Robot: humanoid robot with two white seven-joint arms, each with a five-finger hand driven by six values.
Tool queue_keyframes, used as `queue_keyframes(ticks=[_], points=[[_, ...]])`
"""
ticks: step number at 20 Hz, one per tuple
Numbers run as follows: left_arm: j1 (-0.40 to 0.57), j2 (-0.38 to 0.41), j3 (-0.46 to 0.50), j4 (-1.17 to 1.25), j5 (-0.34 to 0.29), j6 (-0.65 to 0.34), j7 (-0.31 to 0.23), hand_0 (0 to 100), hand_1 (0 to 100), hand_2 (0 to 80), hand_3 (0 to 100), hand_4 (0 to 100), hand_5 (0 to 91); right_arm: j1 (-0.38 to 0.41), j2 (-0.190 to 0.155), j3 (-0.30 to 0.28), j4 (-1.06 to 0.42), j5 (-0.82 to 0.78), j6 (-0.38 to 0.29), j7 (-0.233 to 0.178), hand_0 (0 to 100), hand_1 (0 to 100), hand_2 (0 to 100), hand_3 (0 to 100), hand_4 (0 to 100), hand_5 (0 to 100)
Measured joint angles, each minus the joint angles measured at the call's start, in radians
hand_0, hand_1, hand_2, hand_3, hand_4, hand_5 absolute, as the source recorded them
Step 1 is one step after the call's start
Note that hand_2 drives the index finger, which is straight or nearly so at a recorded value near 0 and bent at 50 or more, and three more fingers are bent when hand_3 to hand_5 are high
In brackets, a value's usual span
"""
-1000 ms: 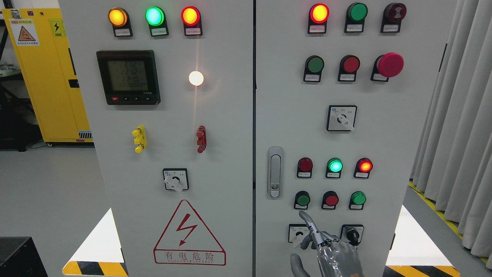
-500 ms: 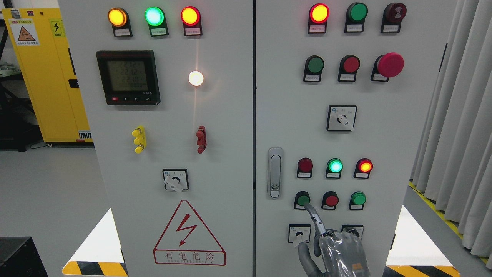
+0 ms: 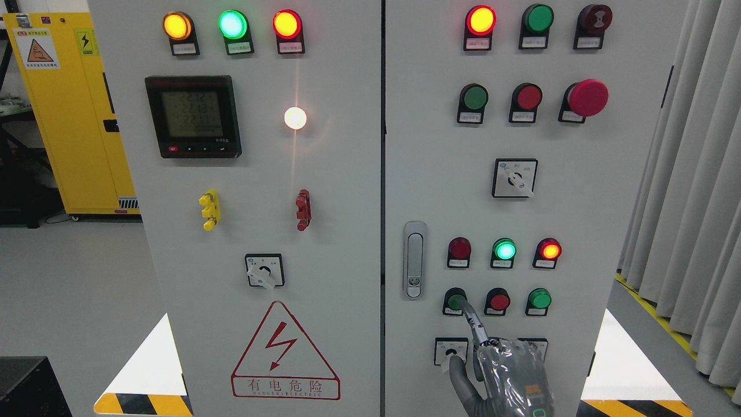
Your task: Press green start button
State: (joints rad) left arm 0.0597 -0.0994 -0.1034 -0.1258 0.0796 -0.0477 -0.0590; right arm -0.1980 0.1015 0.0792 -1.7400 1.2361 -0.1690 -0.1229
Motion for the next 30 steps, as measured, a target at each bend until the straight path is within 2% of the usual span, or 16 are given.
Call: queue_keyframes(ticks=[16, 30], points=[[0.0, 0.0, 0.0, 0.0, 0.0, 0.0, 0.0, 12, 56, 0.0, 0, 0, 0.0, -0.017, 0.0, 0.001, 0.046, -0.014, 0.02, -0.013, 75, 87, 0, 99, 98, 100], [0.0, 0.0, 0.0, 0.0, 0.0, 0.0, 0.0, 12, 56, 0.0, 0, 0, 0.0, -0.022, 0.001, 0.002, 0.046, -0.02, 0.023, 0.002, 75, 87, 0, 100, 98, 100]])
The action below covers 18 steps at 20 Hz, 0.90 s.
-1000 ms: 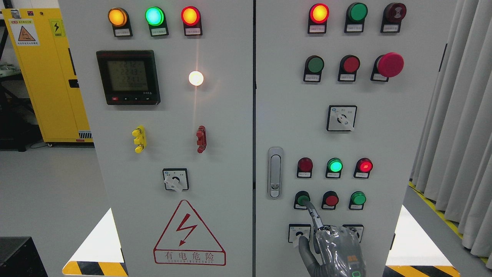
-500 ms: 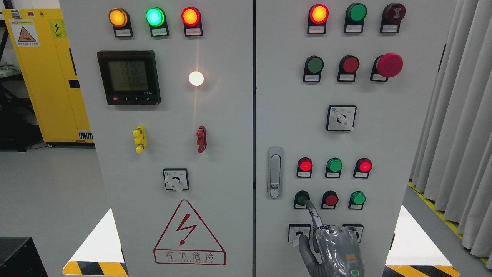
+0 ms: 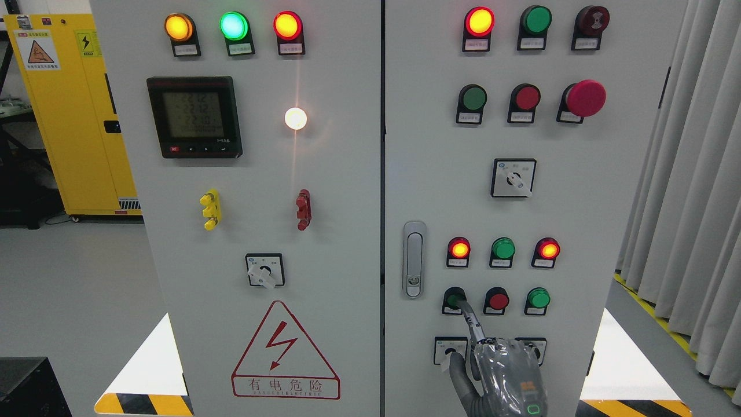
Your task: Press green start button
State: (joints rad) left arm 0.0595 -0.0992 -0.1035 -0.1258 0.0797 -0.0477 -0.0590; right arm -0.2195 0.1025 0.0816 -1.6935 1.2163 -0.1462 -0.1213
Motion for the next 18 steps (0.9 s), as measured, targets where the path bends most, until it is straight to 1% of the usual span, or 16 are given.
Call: queue_keyframes(ticks=[2, 6, 11, 13, 14, 15, 16, 18], points=[[0.0, 0.0, 0.0, 0.0, 0.0, 0.0, 0.0, 12, 56, 0.0, 0, 0, 0.0, 0.006, 0.0, 0.002, -0.009, -0.002, 0.001, -0.001, 75, 87, 0, 100, 98, 100], [0.0, 0.0, 0.0, 0.0, 0.0, 0.0, 0.0, 12, 56, 0.0, 0, 0, 0.0, 0.019, 0.0, 0.006, -0.031, -0.005, 0.001, -0.028, 76, 86, 0, 99, 98, 100], [0.0, 0.0, 0.0, 0.0, 0.0, 0.0, 0.0, 12, 56, 0.0, 0, 0, 0.0, 0.037, 0.0, 0.014, -0.062, -0.017, -0.013, -0.041, 78, 86, 0, 97, 98, 100], [0.0, 0.0, 0.0, 0.0, 0.0, 0.0, 0.0, 12, 56, 0.0, 0, 0, 0.0, 0.049, 0.0, 0.023, -0.076, -0.052, -0.021, -0.046, 79, 86, 0, 96, 98, 100], [0.0, 0.0, 0.0, 0.0, 0.0, 0.0, 0.0, 12, 56, 0.0, 0, 0, 0.0, 0.057, 0.0, 0.029, -0.083, -0.083, -0.022, -0.048, 82, 84, 1, 95, 98, 100], [0.0, 0.0, 0.0, 0.0, 0.0, 0.0, 0.0, 12, 56, 0.0, 0, 0, 0.0, 0.065, 0.0, 0.037, -0.091, -0.119, -0.023, -0.049, 83, 83, 3, 94, 97, 100], [0.0, 0.0, 0.0, 0.0, 0.0, 0.0, 0.0, 12, 56, 0.0, 0, 0, 0.0, 0.072, 0.0, 0.045, -0.098, -0.161, -0.024, -0.05, 82, 83, 4, 93, 97, 100], [0.0, 0.0, 0.0, 0.0, 0.0, 0.0, 0.0, 12, 56, 0.0, 0, 0, 0.0, 0.086, -0.002, 0.059, -0.111, -0.246, -0.027, -0.052, 82, 83, 5, 89, 93, 100]])
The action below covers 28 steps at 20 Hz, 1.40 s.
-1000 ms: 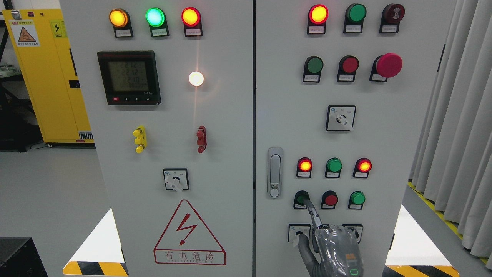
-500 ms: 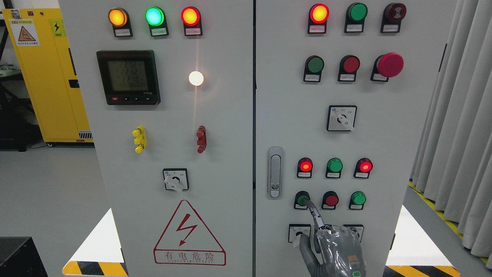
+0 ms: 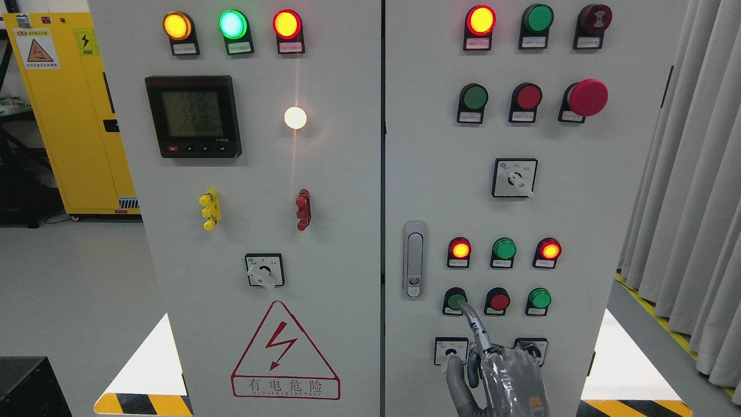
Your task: Press green start button
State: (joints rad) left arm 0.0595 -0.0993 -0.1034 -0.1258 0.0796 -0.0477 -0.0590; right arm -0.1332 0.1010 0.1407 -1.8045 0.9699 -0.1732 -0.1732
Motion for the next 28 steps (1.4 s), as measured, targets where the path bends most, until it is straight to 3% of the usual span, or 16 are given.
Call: queue_keyframes(ticks=[1, 2, 4, 6, 9, 16, 23, 28], points=[[0.0, 0.0, 0.0, 0.0, 0.0, 0.0, 0.0, 12, 56, 0.0, 0, 0, 0.0, 0.007, 0.0, 0.006, -0.006, -0.045, -0.003, -0.001, 83, 84, 6, 87, 92, 100], [0.0, 0.0, 0.0, 0.0, 0.0, 0.0, 0.0, 12, 56, 0.0, 0, 0, 0.0, 0.013, -0.001, 0.012, -0.011, -0.087, -0.008, -0.001, 84, 83, 6, 70, 82, 85], [0.0, 0.0, 0.0, 0.0, 0.0, 0.0, 0.0, 12, 56, 0.0, 0, 0, 0.0, 0.025, -0.002, 0.024, -0.022, -0.186, -0.016, -0.004, 84, 80, 5, 54, 67, 77], [0.0, 0.0, 0.0, 0.0, 0.0, 0.0, 0.0, 12, 56, 0.0, 0, 0, 0.0, 0.036, -0.003, 0.035, -0.033, -0.286, -0.023, -0.005, 88, 78, 0, 17, 21, 21], [0.0, 0.0, 0.0, 0.0, 0.0, 0.0, 0.0, 12, 56, 0.0, 0, 0, 0.0, 0.055, -0.004, 0.051, -0.048, -0.44, -0.033, 0.015, 92, 75, 0, 4, 3, 4], [0.0, 0.0, 0.0, 0.0, 0.0, 0.0, 0.0, 12, 56, 0.0, 0, 0, 0.0, 0.11, -0.006, 0.079, -0.075, -0.643, -0.063, 0.042, 86, 69, 0, 0, 0, 0], [0.0, 0.0, 0.0, 0.0, 0.0, 0.0, 0.0, 12, 56, 0.0, 0, 0, 0.0, 0.126, -0.008, 0.096, -0.089, -0.701, -0.072, 0.045, 72, 67, 0, 0, 0, 0], [0.0, 0.0, 0.0, 0.0, 0.0, 0.0, 0.0, 12, 56, 0.0, 0, 0, 0.0, 0.13, -0.008, 0.104, -0.095, -0.715, -0.072, 0.045, 68, 67, 0, 0, 0, 0]])
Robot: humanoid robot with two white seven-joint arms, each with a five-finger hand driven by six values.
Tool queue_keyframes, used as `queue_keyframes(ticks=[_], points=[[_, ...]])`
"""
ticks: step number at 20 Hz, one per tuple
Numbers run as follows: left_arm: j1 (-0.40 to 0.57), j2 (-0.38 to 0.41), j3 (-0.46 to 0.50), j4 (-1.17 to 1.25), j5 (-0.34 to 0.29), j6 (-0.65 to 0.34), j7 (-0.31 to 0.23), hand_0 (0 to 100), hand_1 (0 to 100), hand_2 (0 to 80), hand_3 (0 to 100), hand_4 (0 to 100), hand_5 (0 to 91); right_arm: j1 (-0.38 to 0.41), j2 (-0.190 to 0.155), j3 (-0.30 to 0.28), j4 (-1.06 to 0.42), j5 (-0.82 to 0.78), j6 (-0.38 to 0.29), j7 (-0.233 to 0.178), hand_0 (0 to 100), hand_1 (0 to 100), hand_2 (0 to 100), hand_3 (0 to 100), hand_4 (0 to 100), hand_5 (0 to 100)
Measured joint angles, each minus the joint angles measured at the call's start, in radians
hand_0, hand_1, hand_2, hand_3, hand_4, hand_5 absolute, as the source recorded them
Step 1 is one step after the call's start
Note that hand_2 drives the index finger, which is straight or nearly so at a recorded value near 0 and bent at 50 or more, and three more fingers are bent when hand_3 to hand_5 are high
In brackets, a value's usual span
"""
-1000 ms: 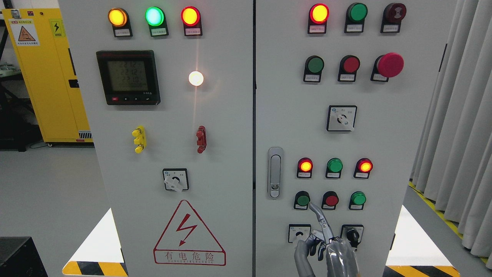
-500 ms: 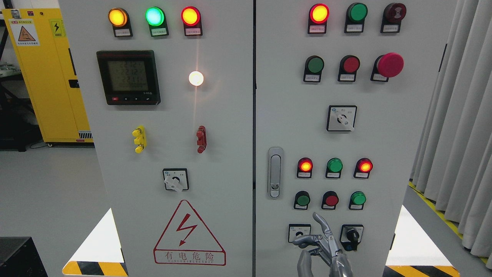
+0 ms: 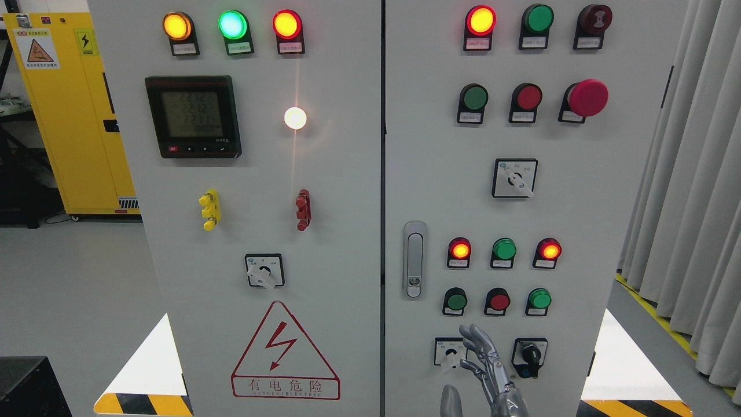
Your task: Press green start button
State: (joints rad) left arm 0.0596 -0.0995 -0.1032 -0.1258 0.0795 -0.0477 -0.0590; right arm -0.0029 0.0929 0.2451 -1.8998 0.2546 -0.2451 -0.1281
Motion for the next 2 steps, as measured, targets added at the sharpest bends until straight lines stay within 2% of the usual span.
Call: queue_keyframes(ticks=[2], points=[[0.0, 0.0, 0.0, 0.0, 0.0, 0.0, 0.0, 12, 56, 0.0, 0, 0, 0.0, 0.001, 0.0, 0.003, -0.002, -0.003, 0.0, 0.0, 66, 67, 0, 0, 0, 0]])
